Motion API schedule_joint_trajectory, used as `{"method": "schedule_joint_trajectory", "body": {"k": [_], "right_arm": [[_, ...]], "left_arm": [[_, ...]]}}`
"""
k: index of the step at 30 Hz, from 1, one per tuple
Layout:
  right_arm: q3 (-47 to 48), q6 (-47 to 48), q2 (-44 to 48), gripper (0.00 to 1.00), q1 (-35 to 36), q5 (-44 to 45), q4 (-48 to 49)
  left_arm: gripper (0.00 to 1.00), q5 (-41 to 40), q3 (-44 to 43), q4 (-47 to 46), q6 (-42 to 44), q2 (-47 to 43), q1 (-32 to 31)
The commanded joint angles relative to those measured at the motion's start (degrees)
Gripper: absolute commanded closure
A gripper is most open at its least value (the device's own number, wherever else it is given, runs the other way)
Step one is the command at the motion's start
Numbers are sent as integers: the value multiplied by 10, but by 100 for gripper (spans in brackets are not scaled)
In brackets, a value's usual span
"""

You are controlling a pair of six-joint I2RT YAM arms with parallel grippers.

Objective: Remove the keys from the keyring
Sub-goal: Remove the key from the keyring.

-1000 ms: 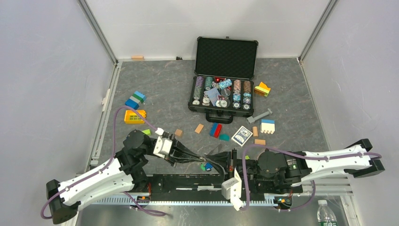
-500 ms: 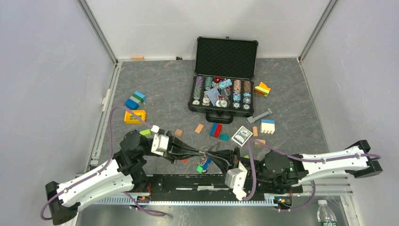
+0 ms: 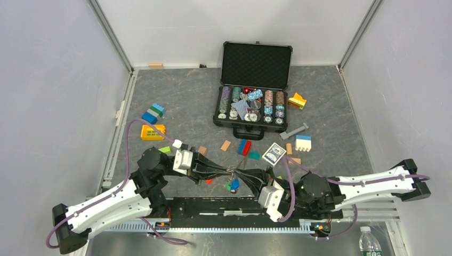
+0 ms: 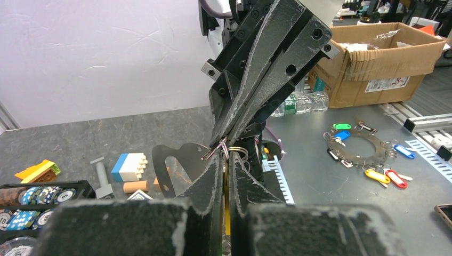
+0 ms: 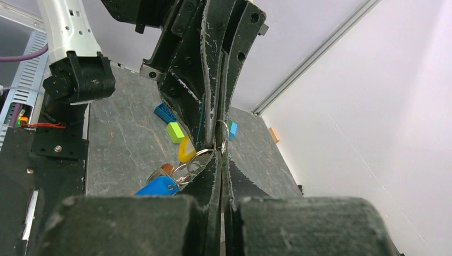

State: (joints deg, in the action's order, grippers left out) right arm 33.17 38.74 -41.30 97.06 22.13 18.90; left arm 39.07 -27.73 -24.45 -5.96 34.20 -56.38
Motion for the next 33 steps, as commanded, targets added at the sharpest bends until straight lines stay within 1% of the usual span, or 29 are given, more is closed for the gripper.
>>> {"method": "schedule_joint_trajectory", "body": {"k": [1,12,33], "right_arm": [[7,-13,0,100,2,28,67],[-6,-6,2,100,2,38,122],[-41,-15,23,100,2,27,201]], "left_arm": [[97,6,-14,-20,-9,-7,-1],[97,-6,-5,-11,-14,-32,-1],[96,-3,-1,-11,-21,-26,-1]]}}
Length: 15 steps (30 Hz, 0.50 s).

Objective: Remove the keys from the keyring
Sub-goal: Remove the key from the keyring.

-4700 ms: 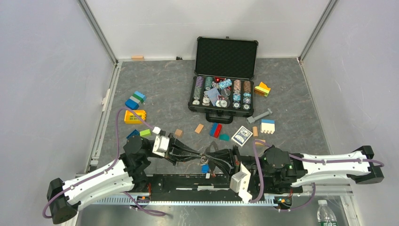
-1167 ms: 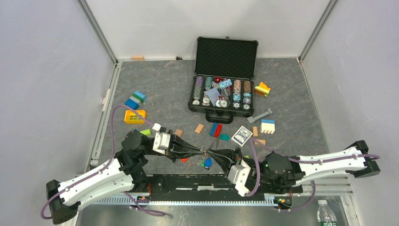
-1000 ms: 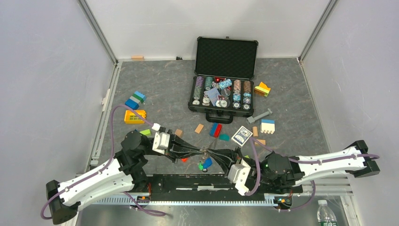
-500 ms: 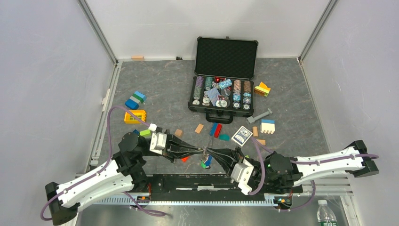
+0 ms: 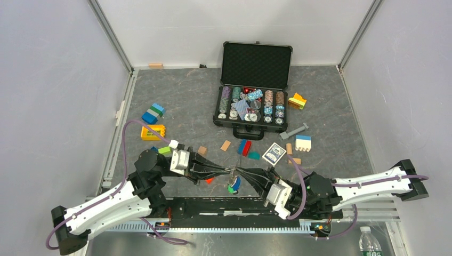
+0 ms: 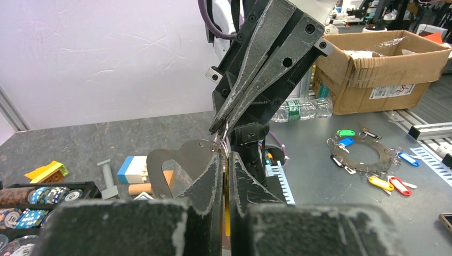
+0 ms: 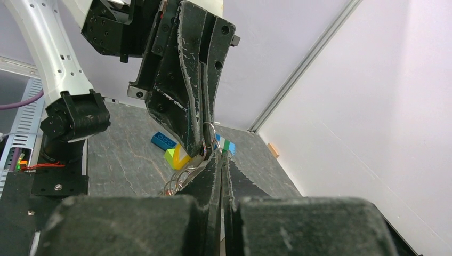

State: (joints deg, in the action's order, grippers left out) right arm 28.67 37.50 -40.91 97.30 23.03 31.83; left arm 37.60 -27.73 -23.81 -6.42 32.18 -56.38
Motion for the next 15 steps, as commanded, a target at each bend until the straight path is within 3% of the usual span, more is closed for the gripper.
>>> {"method": "schedule_joint_trajectory", "body": {"k": [1,15], "right_arm": [[4,-2,18,100,0,18,73],[-12,0,7,100,0,15,127]], "left_arm": [[96,11,-1,-18,-17,-6,-1],[96,13,-3,-17,-22,4,-1]]}}
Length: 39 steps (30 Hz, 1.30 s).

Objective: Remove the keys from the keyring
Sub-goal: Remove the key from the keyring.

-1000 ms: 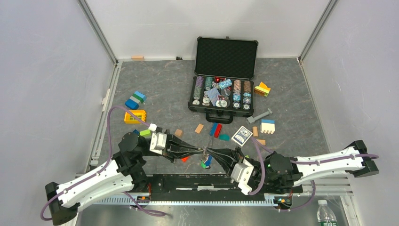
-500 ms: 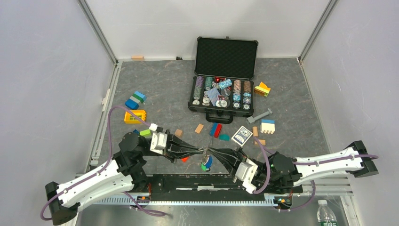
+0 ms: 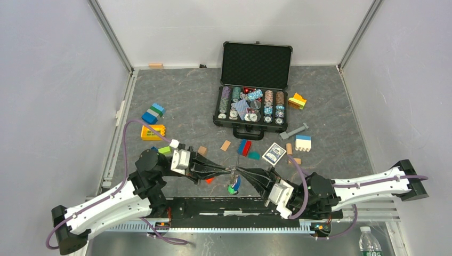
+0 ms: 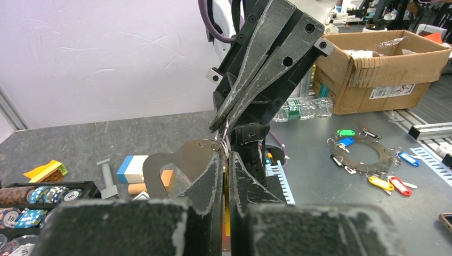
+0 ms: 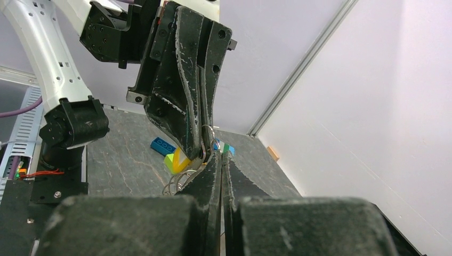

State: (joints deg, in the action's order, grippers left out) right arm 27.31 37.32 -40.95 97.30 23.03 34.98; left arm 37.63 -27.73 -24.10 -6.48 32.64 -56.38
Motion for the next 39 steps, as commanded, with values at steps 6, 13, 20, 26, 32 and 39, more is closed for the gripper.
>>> {"method": "schedule_joint_trajectory", "body": {"k": [6,13,20,26,32,39], "right_arm": [[-10,4,8,100,0,22,129],[-22,8,12,100,0,27,160],[-32,20,12,100,0,15,188],[-43,39,14,100,1,-4,210],[-49,52,13,100,1,-10,230],[-47,60,9,100,1,-13,231]], "left_arm": [[96,13,-1,-15,-22,0,-1],[96,10,2,-19,-25,2,-1],[96,10,14,-43,-42,7,-1],[97,10,31,-84,-66,13,-1],[97,3,53,-138,-91,20,-2],[98,-23,82,-219,-134,32,-1]]}}
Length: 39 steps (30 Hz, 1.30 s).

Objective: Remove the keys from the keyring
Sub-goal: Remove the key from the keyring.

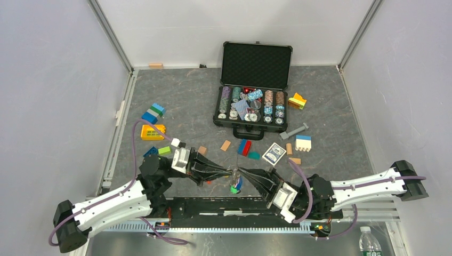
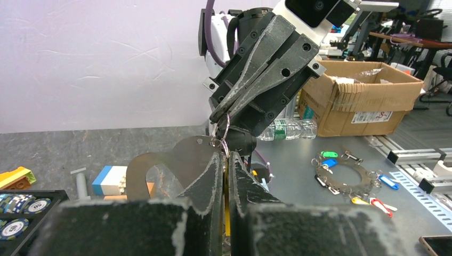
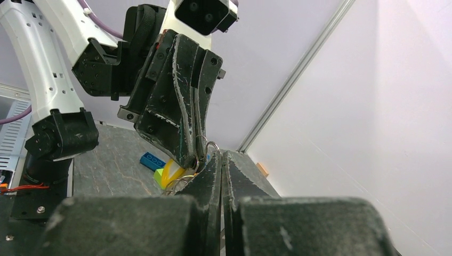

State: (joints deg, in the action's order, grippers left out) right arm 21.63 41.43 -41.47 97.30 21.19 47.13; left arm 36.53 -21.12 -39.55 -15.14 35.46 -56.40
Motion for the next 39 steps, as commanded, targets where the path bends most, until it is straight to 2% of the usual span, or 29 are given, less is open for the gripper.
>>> {"method": "schedule_joint_trajectory", "body": {"k": [1,13,19,24,28,30,34,39], "right_arm": [[10,20,14,100,1,6,110],[7,30,16,100,2,0,114],[21,15,21,100,3,0,68],[85,-63,29,98,2,10,-115],[124,-141,50,78,3,-30,-267],[135,-175,59,70,2,-61,-313],[147,-211,57,65,2,-113,-349],[136,-236,28,65,3,-130,-326]], "left_arm": [[98,-16,19,-75,-53,6,-1],[98,-50,58,-183,-113,34,-1],[98,-50,58,-174,-110,28,-1],[98,-47,32,-78,-66,-2,-1],[98,-25,-24,86,16,-34,-1],[98,-1,-52,152,63,-42,-1],[98,32,-98,242,130,-45,-1],[98,54,-125,273,173,-42,-1]]}}
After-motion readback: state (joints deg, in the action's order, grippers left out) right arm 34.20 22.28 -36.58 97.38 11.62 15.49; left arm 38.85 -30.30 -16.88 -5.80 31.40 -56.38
